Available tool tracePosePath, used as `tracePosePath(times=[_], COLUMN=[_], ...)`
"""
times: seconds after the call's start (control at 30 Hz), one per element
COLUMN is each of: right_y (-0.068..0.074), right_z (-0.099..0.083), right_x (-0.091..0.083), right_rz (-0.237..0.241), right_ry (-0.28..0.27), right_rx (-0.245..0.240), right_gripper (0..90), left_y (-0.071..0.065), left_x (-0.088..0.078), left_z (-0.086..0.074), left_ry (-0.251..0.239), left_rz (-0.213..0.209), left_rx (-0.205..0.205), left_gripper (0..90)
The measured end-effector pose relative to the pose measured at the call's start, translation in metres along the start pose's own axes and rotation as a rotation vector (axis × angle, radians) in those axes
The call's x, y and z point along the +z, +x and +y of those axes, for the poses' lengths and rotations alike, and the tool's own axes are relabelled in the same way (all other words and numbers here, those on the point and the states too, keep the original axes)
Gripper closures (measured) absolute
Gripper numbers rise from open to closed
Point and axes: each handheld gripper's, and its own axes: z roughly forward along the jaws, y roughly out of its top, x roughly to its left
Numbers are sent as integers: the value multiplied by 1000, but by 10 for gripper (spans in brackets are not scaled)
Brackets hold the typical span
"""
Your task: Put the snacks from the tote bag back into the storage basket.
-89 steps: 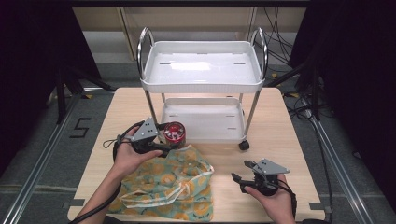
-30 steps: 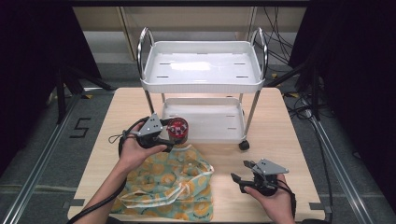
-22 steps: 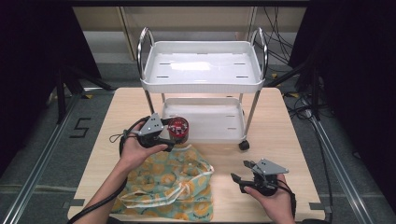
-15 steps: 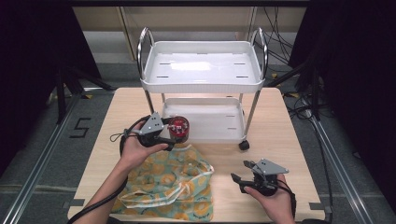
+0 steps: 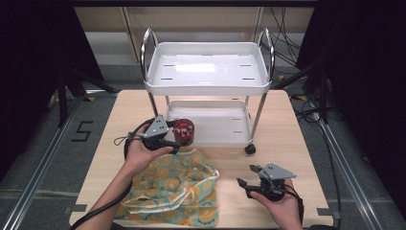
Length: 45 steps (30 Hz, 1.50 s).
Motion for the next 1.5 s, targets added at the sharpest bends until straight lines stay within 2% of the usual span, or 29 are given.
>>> tracePosePath(times=[0.17,0.2,0.57,0.77,0.93,1.0,1.13,1.17,1.2,1.33,1.37,1.4,1.43,1.5], right_y=[0,-1,-1,-1,-1,0,-1,-1,-1,-1,-1,-1,-1,0], right_z=[0,0,0,0,0,0,0,0,0,0,0,0,0,0], right_x=[0,1,1,0,1,1,1,1,1,0,0,0,0,0], right_rz=[1,-4,-2,4,-3,4,-2,-2,-1,3,2,3,2,3], right_ry=[0,-14,-13,-4,-12,-3,-13,-13,-13,-6,-6,-6,-4,-4], right_rx=[-4,-25,-25,-8,-25,-9,-24,-24,-23,-10,-9,-9,-5,-5], right_gripper=[314,315,314,314,314,314,314,315,314,314,315,314,314,314], left_y=[0,0,0,-1,-2,-3,-4,-4,-3,-3,-5,-5,-3,-3], left_x=[0,0,1,3,4,4,6,7,7,9,10,10,10,11], left_z=[0,1,1,3,3,3,5,5,6,6,6,6,7,7], left_ry=[-3,-4,-5,-9,-14,-13,-19,-20,-18,-19,-20,-21,-19,-16], left_rz=[13,13,34,39,39,38,40,41,38,39,48,44,39,37], left_rx=[-1,-4,-1,-2,-4,-1,-9,-6,23,22,-8,-13,14,25], left_gripper=[253,253,253,254,254,254,254,254,253,254,254,254,253,254])
